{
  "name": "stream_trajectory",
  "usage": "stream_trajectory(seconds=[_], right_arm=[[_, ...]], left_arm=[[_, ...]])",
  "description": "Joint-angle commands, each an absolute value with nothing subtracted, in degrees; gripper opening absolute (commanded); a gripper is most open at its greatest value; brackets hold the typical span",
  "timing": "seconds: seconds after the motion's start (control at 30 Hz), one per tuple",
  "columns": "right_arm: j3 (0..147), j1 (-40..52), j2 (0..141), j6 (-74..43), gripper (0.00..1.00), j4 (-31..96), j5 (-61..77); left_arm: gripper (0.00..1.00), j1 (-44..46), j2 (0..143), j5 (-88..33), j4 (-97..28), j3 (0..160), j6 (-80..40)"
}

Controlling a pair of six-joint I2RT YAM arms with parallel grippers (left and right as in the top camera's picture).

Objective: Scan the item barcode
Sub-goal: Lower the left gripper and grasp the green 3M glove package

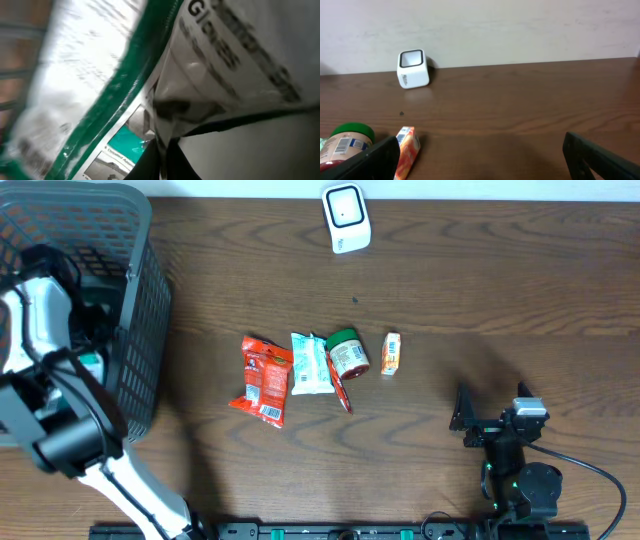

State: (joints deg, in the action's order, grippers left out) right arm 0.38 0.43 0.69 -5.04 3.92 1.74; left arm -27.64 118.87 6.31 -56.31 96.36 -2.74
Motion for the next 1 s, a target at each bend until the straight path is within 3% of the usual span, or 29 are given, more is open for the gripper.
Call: stream_trajectory(seconds=[0.0, 0.5, 0.8, 0.83, 0.87, 0.9, 0.93, 0.97], right_arm=[[0.3, -0.3, 0.49, -5.54, 0.99, 4.12, 1.8], [0.3, -0.27, 0.49, -5.54, 0.99, 4.12, 1.8], [0.3, -0.3, 0.49, -5.54, 0.99, 4.12, 1.83], [0.3, -0.3, 0.49, -5.54, 0.99, 4.12, 1.8], [0.3, -0.27, 0.49, -5.54, 0.99, 4.12, 1.8], [0.3, -0.27, 0.49, -5.54, 0.99, 4.12, 1.83], [0.3, -0.27, 0.49, -5.52, 0.99, 4.14, 1.8], [0.3, -0.3, 0.49, -5.54, 0.99, 4.12, 1.8]], left_arm=[[0.07, -27.99, 109.25, 6.9, -55.99, 97.91, -3.73], [0.07, -27.9, 88.97, 0.51, -55.64, 97.91, -5.19], [0.07, -27.88, 87.22, -1.04, -56.95, 96.57, -5.21], [0.15, -27.88, 87.55, -0.99, -56.9, 95.83, -5.19], [0.46, -27.9, 88.16, -0.84, -56.8, 94.87, -5.19], [0.53, -27.9, 88.58, -0.84, -56.62, 94.37, -5.19], [0.74, -27.9, 90.17, -0.84, -56.07, 93.19, -5.19], [0.8, -27.9, 91.53, -0.84, -56.01, 92.71, -5.17]])
